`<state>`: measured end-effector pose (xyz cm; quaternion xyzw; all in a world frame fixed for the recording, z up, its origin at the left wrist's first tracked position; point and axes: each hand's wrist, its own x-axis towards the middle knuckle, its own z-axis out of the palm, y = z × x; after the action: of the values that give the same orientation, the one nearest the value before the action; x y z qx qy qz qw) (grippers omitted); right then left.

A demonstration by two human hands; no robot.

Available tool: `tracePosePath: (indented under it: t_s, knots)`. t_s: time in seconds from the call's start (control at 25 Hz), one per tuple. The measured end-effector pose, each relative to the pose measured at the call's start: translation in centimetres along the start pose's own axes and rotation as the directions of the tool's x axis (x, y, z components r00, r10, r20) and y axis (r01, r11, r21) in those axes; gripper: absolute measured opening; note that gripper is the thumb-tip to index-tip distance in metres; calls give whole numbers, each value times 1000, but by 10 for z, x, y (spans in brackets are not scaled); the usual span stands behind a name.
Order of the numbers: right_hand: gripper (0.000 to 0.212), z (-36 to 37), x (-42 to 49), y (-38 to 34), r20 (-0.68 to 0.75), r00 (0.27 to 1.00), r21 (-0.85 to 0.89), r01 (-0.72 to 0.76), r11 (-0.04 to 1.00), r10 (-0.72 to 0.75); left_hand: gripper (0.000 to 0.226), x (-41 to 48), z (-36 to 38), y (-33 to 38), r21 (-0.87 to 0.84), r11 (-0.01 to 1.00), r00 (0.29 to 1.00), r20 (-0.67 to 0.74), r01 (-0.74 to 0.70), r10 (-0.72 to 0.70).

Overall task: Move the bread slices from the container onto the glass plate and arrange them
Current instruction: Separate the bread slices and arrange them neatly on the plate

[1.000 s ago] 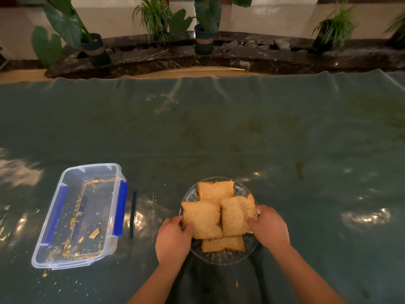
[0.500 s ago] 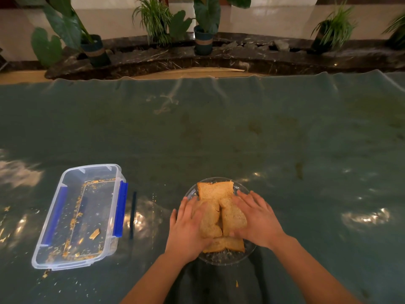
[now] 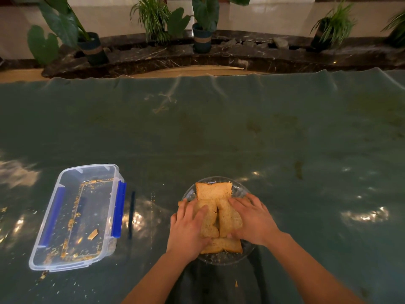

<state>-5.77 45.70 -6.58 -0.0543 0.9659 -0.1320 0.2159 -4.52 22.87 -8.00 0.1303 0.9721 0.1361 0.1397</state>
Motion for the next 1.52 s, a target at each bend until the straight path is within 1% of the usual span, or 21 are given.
tracePosePath:
  t_s: [0.12,0.16,0.2,0.24,0.28,0.32,0.36,0.4,0.44,0.52,0.64,0.8,0.88,1.0,1.12,1.24,1.4,1.52]
  knots:
    - [116,-5,-5,-1,7,1000,67,1,998,-1,93,0,-4,4,-40,999,1000,22,5,-4]
    - [116,-7,-8,-2,-14,1000,124,-1,992,3,95,-3,-6,5,-94,996,1000,18,10,-8]
    - [112,-9,-12,-3,-64,998,188,-3,982,16,97,-7,-9,5,-173,984,1000,-1,29,-30]
    - [105,-9,-17,-3,-146,988,250,-10,968,48,97,-12,-11,3,-269,961,996,-34,68,-80]
    - [92,-8,-22,-2,-242,964,309,-26,951,105,93,-16,-13,0,-368,921,984,-66,129,-165]
    - [77,-5,-28,0,-324,928,371,-54,927,184,87,-19,-15,-3,-461,864,961,-77,202,-266]
    - [62,-2,-33,2,-367,890,433,-92,897,269,78,-22,-16,-5,-551,791,932,-62,266,-357]
    - [49,3,-39,4,-368,864,488,-134,862,343,70,-23,-17,-5,-624,719,910,-28,307,-413]
    - [41,9,-43,5,-341,855,523,-172,835,390,63,-24,-17,-5,-670,667,899,2,326,-437]
    - [32,19,-49,6,-268,867,551,-219,806,419,57,-26,-19,-2,-699,628,889,26,342,-456]
    - [31,24,-51,5,-232,877,589,-217,778,421,55,-27,-23,2,-683,640,894,43,352,-446]
    - [35,20,-49,8,-218,878,613,-218,760,427,60,-30,-28,1,-671,644,900,82,366,-427]
    - [37,19,-50,10,-217,872,615,-227,755,439,59,-35,-28,-1,-703,620,899,65,350,-434]
    - [37,20,-54,8,-242,867,600,-219,769,436,45,-43,-24,-2,-749,587,891,12,309,-454]
    - [38,23,-55,7,-207,880,599,-231,766,427,51,-42,-19,1,-779,544,878,19,312,-477]
    - [37,23,-53,6,-194,878,601,-245,761,437,56,-38,-14,1,-810,504,871,16,299,-491]
    - [33,22,-54,4,-198,874,612,-243,753,444,61,-36,-11,-5,-835,430,851,83,343,-518]
    - [34,23,-54,7,-184,886,617,-233,752,426,58,-38,-13,-4,-839,423,853,89,343,-515]
